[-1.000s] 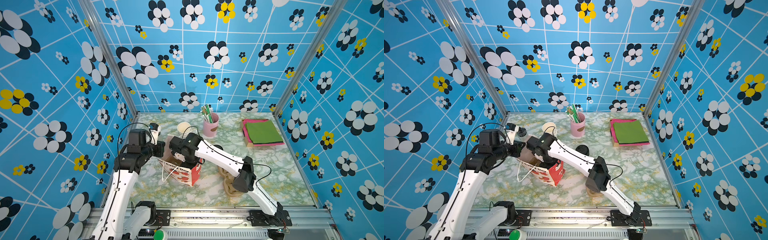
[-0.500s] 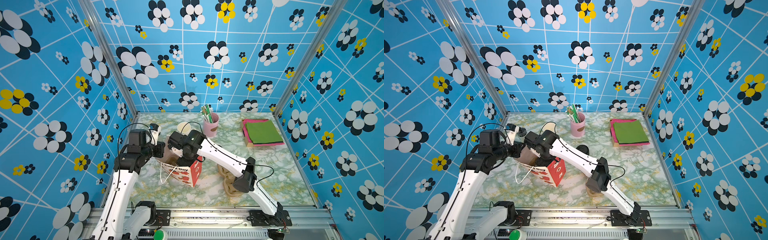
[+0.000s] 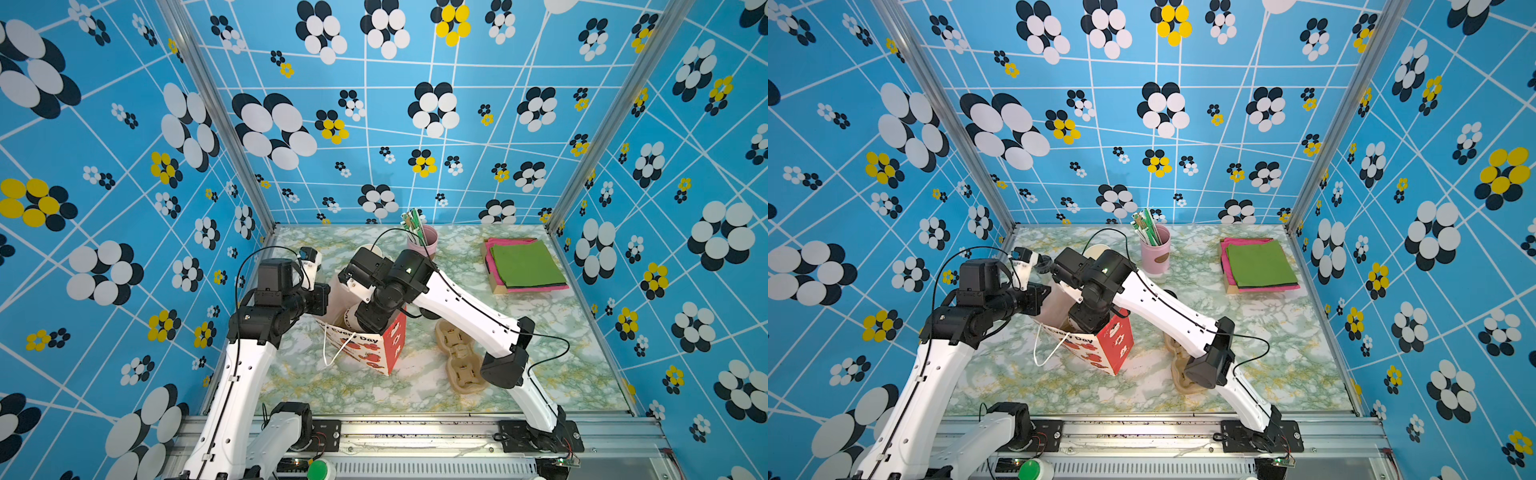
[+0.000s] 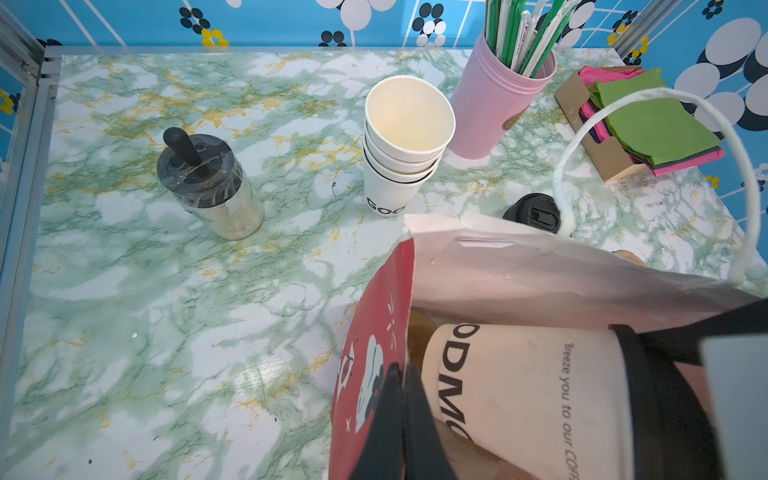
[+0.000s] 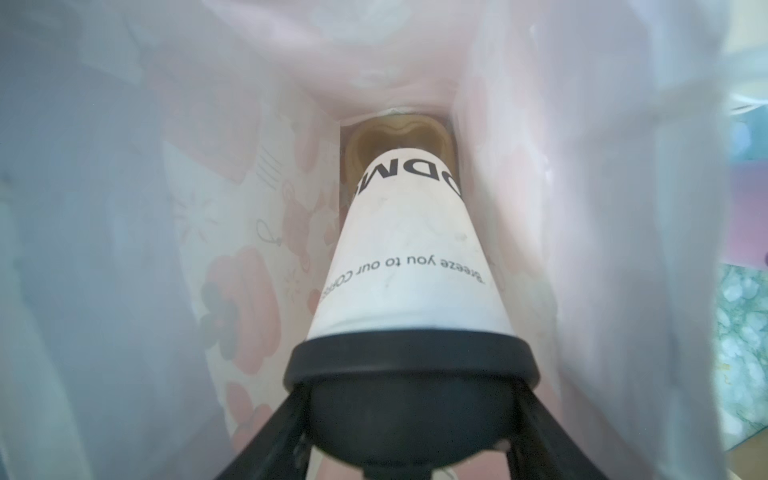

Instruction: Pack the takeout coffee

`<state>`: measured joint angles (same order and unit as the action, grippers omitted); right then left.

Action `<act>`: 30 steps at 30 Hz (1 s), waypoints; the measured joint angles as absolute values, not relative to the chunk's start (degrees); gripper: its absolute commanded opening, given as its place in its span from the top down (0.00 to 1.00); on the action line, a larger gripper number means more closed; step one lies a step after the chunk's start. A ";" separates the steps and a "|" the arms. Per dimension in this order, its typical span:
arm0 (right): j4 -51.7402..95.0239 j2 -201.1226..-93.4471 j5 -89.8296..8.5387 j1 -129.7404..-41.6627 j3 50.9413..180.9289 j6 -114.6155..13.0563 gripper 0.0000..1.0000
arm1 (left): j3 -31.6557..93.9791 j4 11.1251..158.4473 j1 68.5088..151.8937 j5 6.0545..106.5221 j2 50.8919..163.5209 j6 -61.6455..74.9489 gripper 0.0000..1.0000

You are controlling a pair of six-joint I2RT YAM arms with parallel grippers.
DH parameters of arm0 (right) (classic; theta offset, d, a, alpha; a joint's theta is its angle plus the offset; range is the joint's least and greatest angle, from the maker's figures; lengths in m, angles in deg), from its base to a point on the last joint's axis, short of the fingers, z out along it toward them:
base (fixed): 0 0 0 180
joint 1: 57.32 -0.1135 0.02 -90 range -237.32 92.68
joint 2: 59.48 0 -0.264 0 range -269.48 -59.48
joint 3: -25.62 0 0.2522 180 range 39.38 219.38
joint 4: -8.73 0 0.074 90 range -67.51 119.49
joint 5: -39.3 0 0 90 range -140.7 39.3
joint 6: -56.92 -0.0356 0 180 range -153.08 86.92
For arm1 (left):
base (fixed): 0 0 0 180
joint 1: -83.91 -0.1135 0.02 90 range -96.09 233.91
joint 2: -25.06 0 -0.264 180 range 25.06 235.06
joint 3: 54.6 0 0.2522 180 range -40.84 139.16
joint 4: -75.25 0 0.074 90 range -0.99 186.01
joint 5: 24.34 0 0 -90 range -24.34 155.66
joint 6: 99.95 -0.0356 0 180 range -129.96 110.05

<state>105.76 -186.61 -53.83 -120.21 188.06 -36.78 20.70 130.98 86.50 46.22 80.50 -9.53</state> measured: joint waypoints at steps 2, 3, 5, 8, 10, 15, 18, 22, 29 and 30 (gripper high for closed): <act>105.78 -186.02 -54.23 -120.21 188.06 -36.78 0.51 | 20.70 130.98 86.50 46.22 80.50 -9.53 1.00; 105.78 -185.65 -54.49 -120.21 188.06 -36.78 0.51 | 20.70 130.98 86.50 46.22 80.50 -9.53 1.00; 105.76 -184.87 -54.84 -120.21 188.06 -36.78 0.51 | 20.70 130.98 86.50 46.22 80.50 -9.53 1.00; 105.76 -183.36 -55.15 -120.21 188.06 -36.78 0.51 | 20.68 130.98 86.50 46.22 80.50 -9.53 1.00; 105.71 -182.42 -55.34 -120.21 188.20 -36.78 0.51 | 20.66 130.96 86.50 46.22 80.50 -9.53 1.00; 105.32 -181.13 -55.87 -120.21 188.37 -36.76 0.51 | 20.63 130.96 86.50 46.20 80.50 -9.53 1.00; 105.30 -181.06 -56.20 -120.21 188.37 -36.76 0.51 | 20.63 130.96 86.50 46.22 80.50 -9.53 1.00; 105.30 -181.02 -56.26 -120.21 188.39 -36.76 0.51 | 20.63 130.96 86.50 46.20 80.50 -9.53 0.95; 105.30 -180.60 -56.61 -120.21 188.37 -36.72 0.51 | 21.25 131.11 86.50 45.41 80.50 -9.07 0.69; 105.30 -180.47 -56.63 -120.21 188.37 -36.72 0.51 | 21.75 131.29 86.50 45.15 80.50 -8.96 0.65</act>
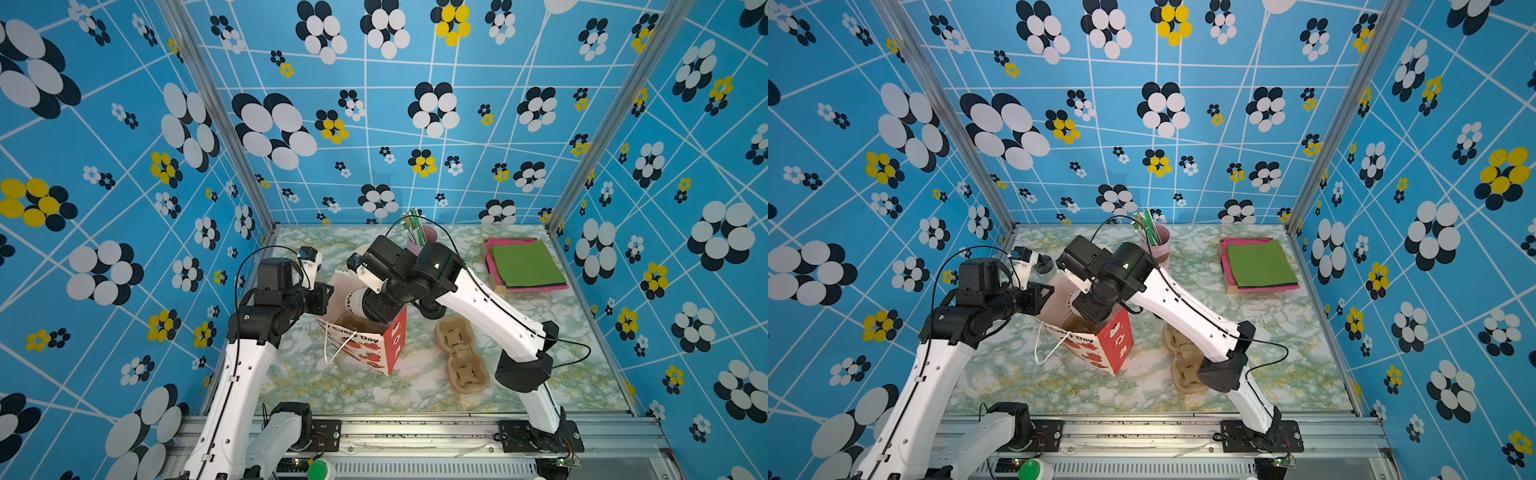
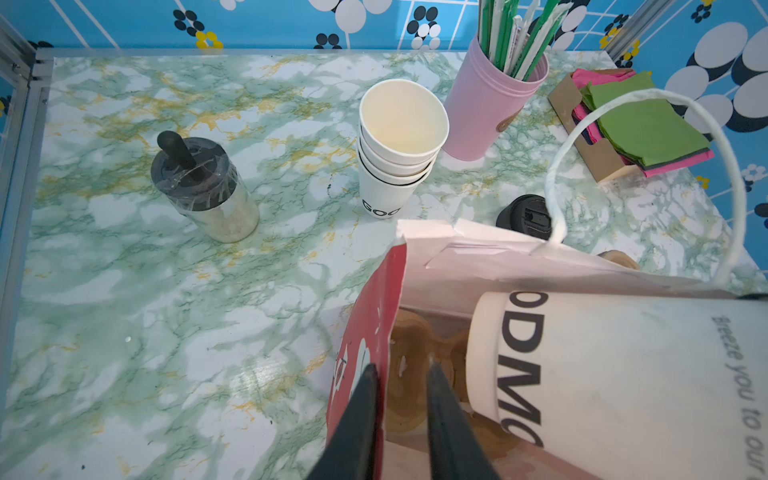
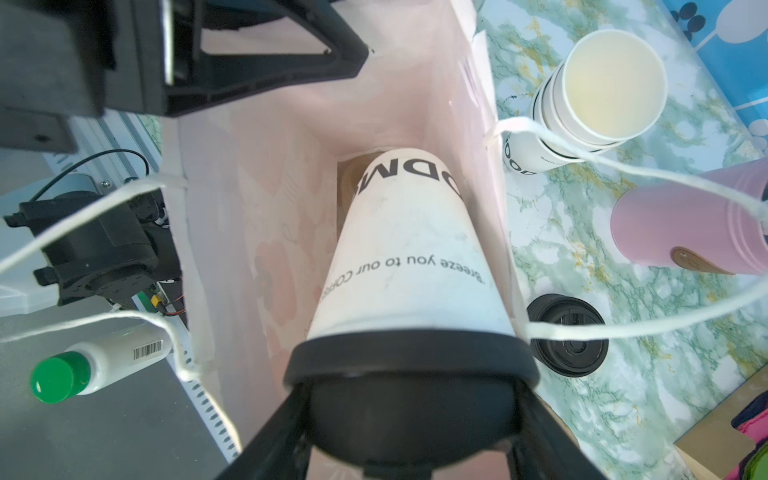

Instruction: Pack the takeout coffee

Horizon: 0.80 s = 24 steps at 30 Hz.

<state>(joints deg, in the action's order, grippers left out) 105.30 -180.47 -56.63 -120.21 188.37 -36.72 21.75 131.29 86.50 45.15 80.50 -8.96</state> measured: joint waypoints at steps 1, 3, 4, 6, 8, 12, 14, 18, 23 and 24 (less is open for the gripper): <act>105.30 -180.39 -56.63 -120.21 188.37 -36.72 0.51 | 22.38 131.44 86.50 44.84 80.50 -8.89 0.63; 105.30 -180.17 -56.63 -120.21 188.37 -36.72 0.51 | 23.87 131.51 86.48 44.23 80.50 -8.70 0.59; 105.30 -180.08 -56.63 -120.21 188.37 -36.72 0.51 | 24.87 131.51 86.50 43.92 80.48 -8.52 0.58; 105.30 -179.88 -56.63 -120.21 188.37 -36.72 0.51 | 26.62 131.64 86.48 43.14 80.46 -8.24 0.58; 105.30 -179.71 -56.63 -120.21 188.39 -36.72 0.51 | 28.11 131.70 86.50 42.46 80.35 -8.06 0.54; 105.30 -179.64 -56.63 -120.21 188.39 -36.72 0.51 | 29.44 132.10 86.48 40.97 79.59 -7.54 0.65; 105.32 -179.64 -56.63 -120.21 188.41 -36.72 0.51 | 29.53 132.36 86.48 39.88 79.24 -7.04 0.71; 105.32 -179.58 -56.61 -120.21 188.94 -36.72 0.51 | 29.53 132.91 86.50 37.28 79.61 -6.49 0.79; 105.34 -179.05 -56.59 -120.21 189.40 -36.72 0.51 | 29.29 133.80 86.65 35.49 80.70 -6.45 0.81; 105.34 -178.88 -56.61 -120.21 189.55 -36.72 0.51 | 29.22 133.93 86.79 35.42 80.90 -6.45 0.81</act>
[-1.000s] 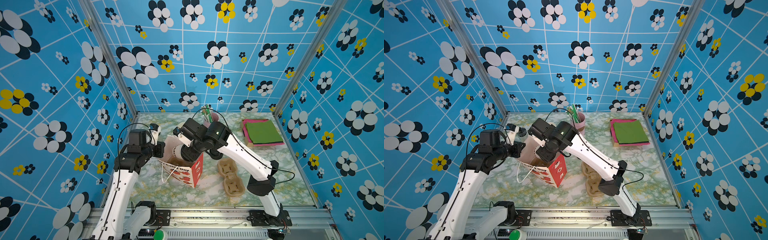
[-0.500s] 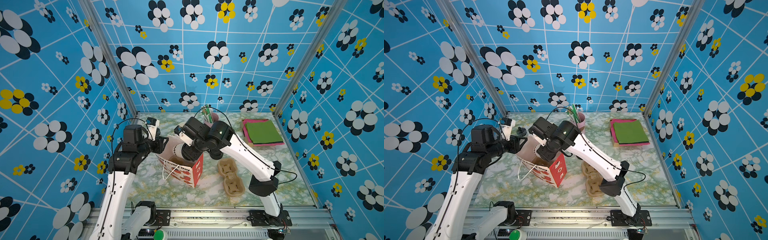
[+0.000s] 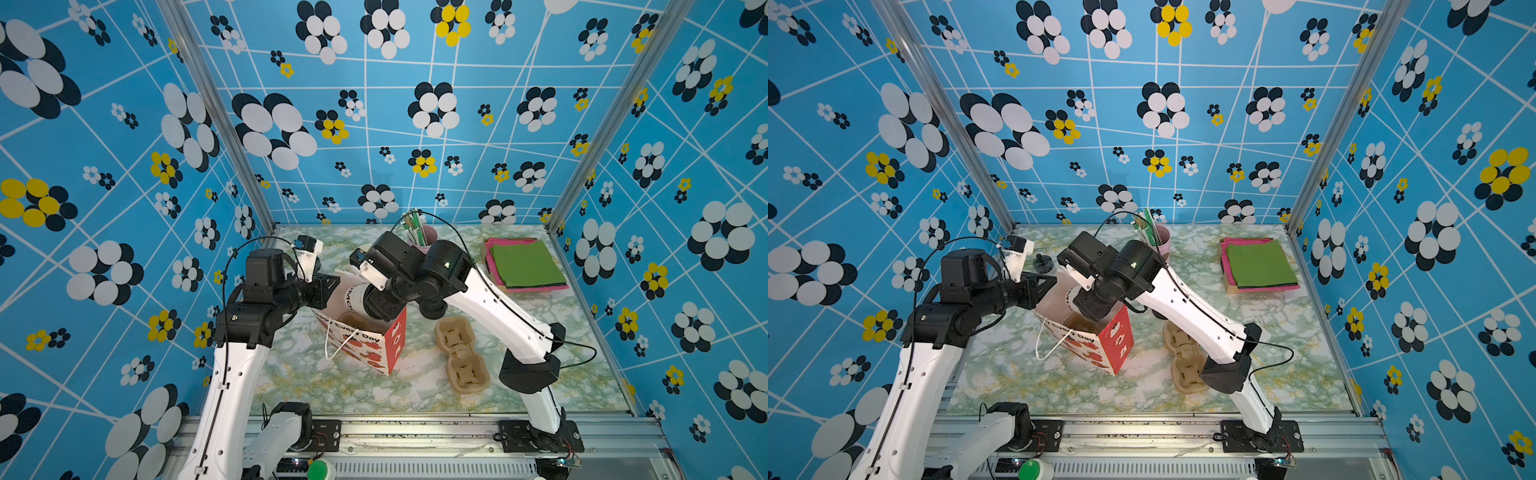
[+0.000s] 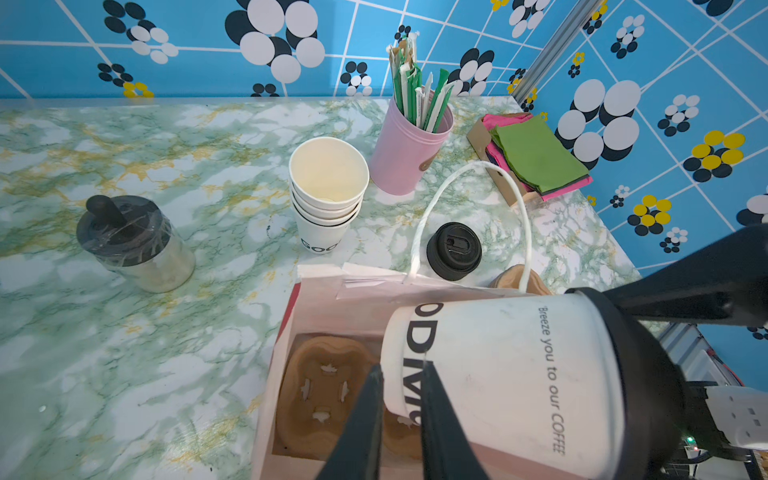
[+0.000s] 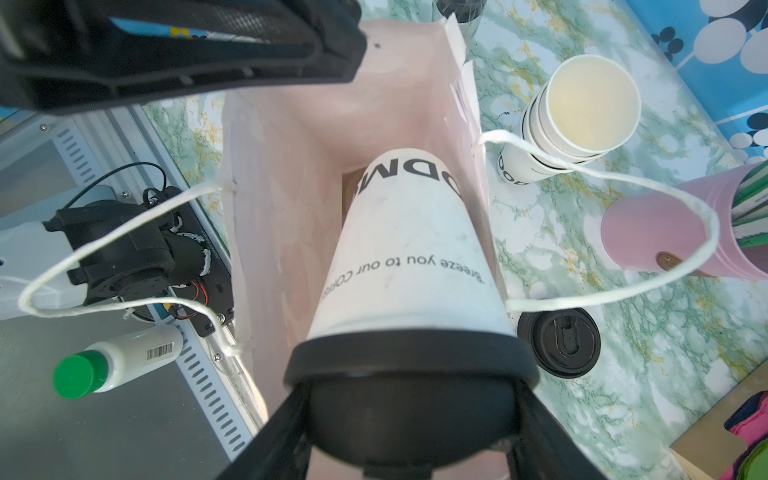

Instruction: Pack the takeout coffee

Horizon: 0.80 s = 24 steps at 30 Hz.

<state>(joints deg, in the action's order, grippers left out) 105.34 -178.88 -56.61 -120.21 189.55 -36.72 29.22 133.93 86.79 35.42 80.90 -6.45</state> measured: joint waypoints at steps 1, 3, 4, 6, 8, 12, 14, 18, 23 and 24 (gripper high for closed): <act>105.36 -178.77 -56.59 -120.21 189.68 -36.72 0.51 | 29.05 133.95 87.05 35.42 81.07 -6.47 0.81; 105.34 -178.64 -56.59 -120.21 190.07 -36.72 0.51 | 28.87 134.26 87.94 35.60 81.57 -6.51 0.81; 105.34 -178.59 -56.59 -120.21 190.25 -36.72 0.51 | 28.83 134.39 88.58 35.70 81.97 -6.53 0.81; 105.34 -178.48 -56.54 -120.21 190.32 -36.72 0.51 | 28.74 134.57 89.80 36.29 82.78 -6.73 0.81; 105.34 -178.44 -56.37 -120.21 190.32 -36.74 0.51 | 28.59 134.94 91.22 37.30 83.63 -7.02 0.81; 105.71 -178.44 -56.20 -120.21 190.32 -36.74 0.51 | 28.44 135.33 93.89 39.77 85.18 -7.91 0.81; 106.00 -178.44 -56.20 -120.21 190.32 -36.76 0.51 | 28.44 135.33 94.83 40.93 85.77 -8.09 0.81; 106.11 -178.44 -56.20 -120.21 190.32 -36.76 0.51 | 28.41 135.33 95.90 42.39 86.41 -8.30 0.81; 106.08 -178.44 -56.15 -120.21 190.32 -36.76 0.51 | 27.98 135.27 96.60 43.27 86.45 -8.48 0.81; 106.08 -178.44 -56.15 -120.21 190.32 -36.76 0.51 | 27.87 135.27 96.69 43.35 86.45 -8.48 0.81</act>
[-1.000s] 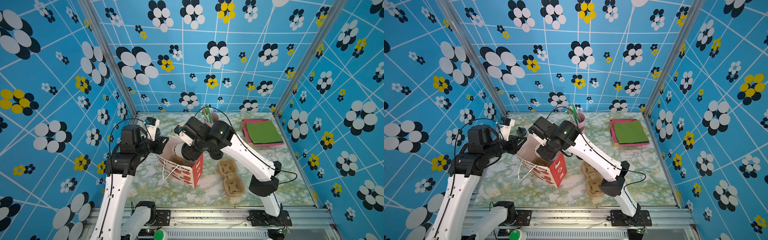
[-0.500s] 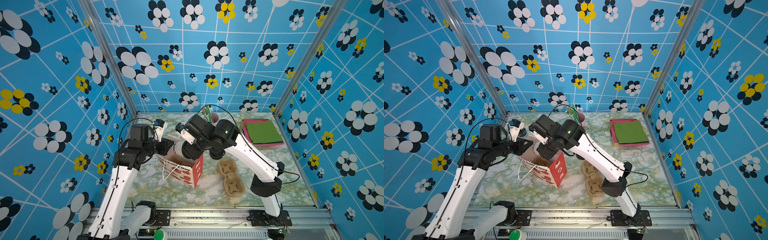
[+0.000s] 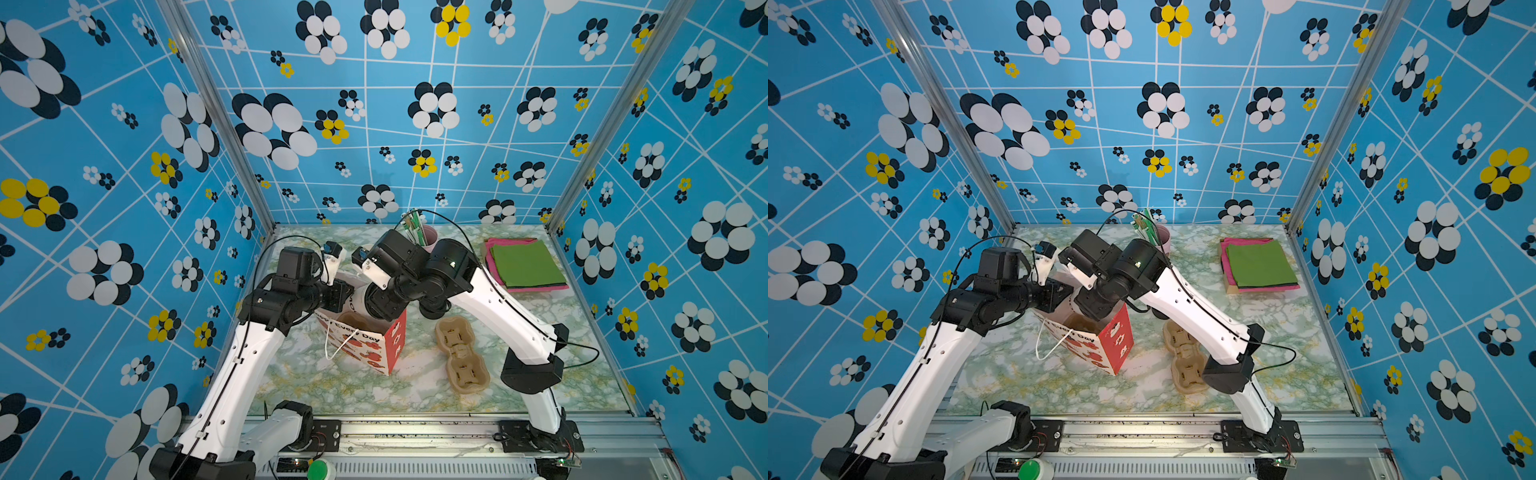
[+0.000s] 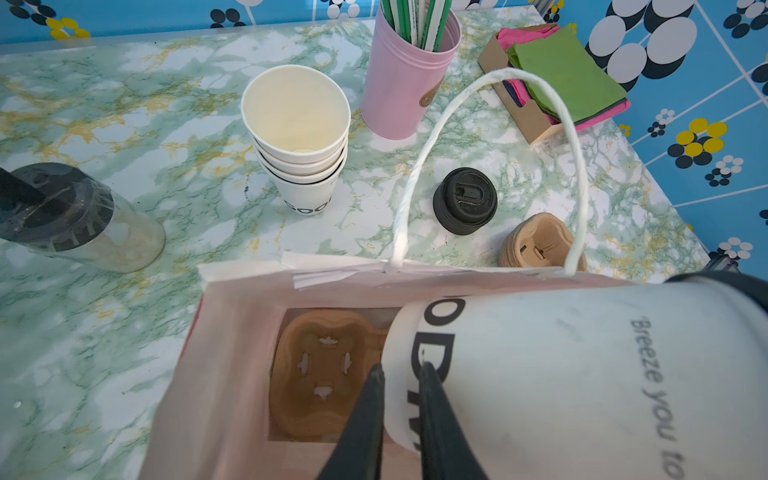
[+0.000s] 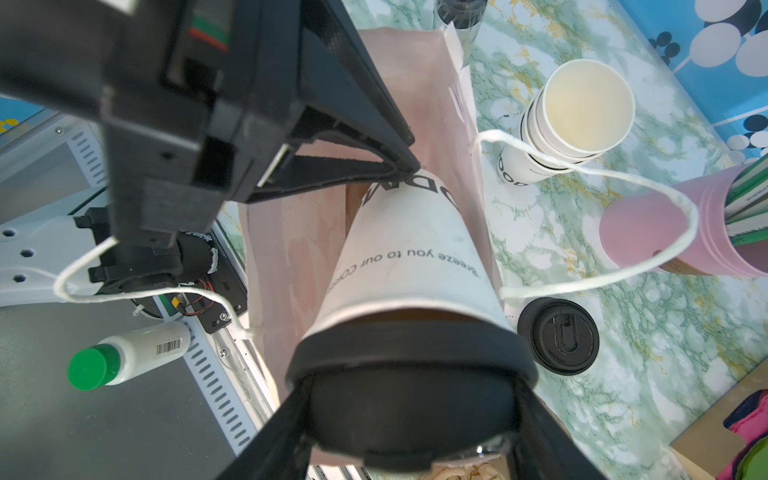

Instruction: Pack the takeout coffee

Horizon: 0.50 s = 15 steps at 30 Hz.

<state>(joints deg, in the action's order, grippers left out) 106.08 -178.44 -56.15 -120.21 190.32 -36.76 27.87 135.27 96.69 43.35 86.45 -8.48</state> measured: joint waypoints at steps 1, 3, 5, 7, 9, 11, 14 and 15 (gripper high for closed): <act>106.08 -178.44 -56.13 -120.21 190.32 -36.74 0.51 | 27.78 135.29 96.80 43.42 86.45 -8.46 0.81; 106.08 -178.44 -56.13 -120.21 190.32 -36.74 0.51 | 27.69 135.27 96.93 43.44 86.45 -8.44 0.81; 106.11 -178.44 -56.13 -120.21 190.32 -36.74 0.51 | 27.67 135.27 97.04 43.44 86.45 -8.46 0.80; 106.11 -178.44 -56.13 -120.21 190.32 -36.74 0.51 | 27.67 135.27 97.08 43.49 86.43 -8.46 0.80; 106.11 -178.44 -56.13 -120.21 190.32 -36.72 0.51 | 27.67 135.27 97.08 43.64 86.36 -8.46 0.80; 106.17 -178.44 -56.13 -120.21 190.32 -36.72 0.51 | 27.67 135.24 97.08 43.68 86.25 -8.46 0.80; 106.26 -178.48 -56.13 -120.21 190.32 -36.70 0.51 | 27.67 135.24 97.15 43.86 86.10 -8.46 0.77; 106.26 -178.51 -56.15 -120.21 190.32 -36.70 0.51 | 27.67 135.22 97.19 43.88 86.01 -8.48 0.76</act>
<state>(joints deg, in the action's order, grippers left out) 106.26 -178.51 -56.15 -120.21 190.32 -36.70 27.67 135.22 97.19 43.88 86.01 -8.48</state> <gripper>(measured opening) 0.651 0.223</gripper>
